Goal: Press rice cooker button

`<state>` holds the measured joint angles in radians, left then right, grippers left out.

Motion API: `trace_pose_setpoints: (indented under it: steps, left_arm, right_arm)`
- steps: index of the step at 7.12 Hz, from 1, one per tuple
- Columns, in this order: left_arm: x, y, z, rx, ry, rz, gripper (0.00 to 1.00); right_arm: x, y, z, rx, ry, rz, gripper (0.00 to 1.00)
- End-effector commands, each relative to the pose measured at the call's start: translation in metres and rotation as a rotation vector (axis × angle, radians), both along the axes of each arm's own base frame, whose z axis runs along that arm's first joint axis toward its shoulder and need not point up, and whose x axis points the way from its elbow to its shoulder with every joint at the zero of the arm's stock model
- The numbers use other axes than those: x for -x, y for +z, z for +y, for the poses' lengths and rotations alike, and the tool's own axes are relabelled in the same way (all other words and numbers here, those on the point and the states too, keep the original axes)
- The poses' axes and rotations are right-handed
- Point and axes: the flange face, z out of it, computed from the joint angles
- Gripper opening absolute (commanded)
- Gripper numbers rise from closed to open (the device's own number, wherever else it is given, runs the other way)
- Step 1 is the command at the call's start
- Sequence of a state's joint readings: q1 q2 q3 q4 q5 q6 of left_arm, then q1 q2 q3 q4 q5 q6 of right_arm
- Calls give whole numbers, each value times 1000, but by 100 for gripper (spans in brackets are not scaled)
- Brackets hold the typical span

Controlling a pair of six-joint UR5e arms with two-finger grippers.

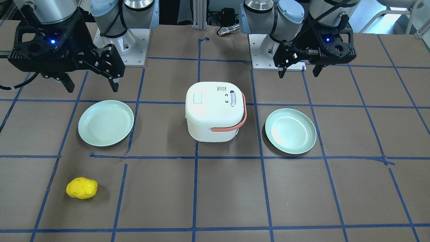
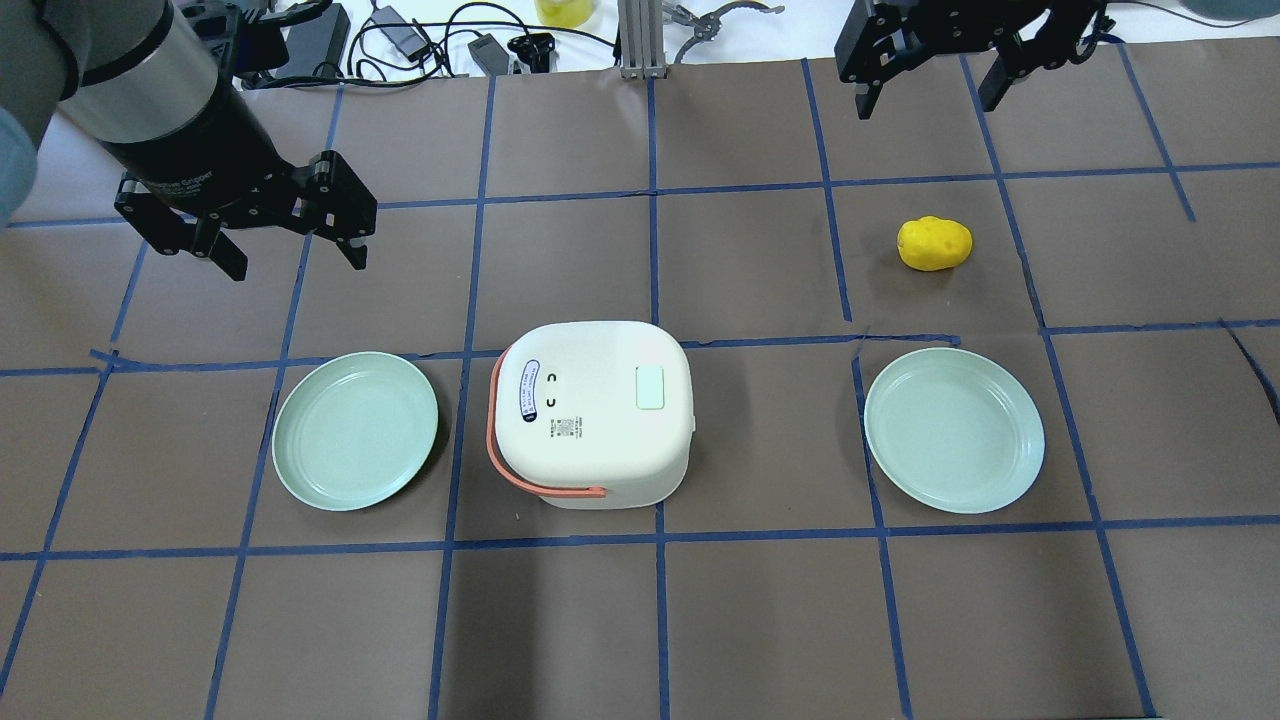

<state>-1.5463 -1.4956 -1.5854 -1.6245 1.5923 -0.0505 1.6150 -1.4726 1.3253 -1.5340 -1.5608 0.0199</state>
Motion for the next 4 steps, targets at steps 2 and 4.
trace_pose_setpoints:
  steps: [2, 4]
  left_arm:
    - [0, 0, 0, -1, 0, 0, 100]
    - [0, 0, 0, -1, 0, 0, 100]
  right_arm:
    - [-1, 0, 1, -3, 2, 1, 100]
    - [-2, 1, 3, -2, 3, -1, 100]
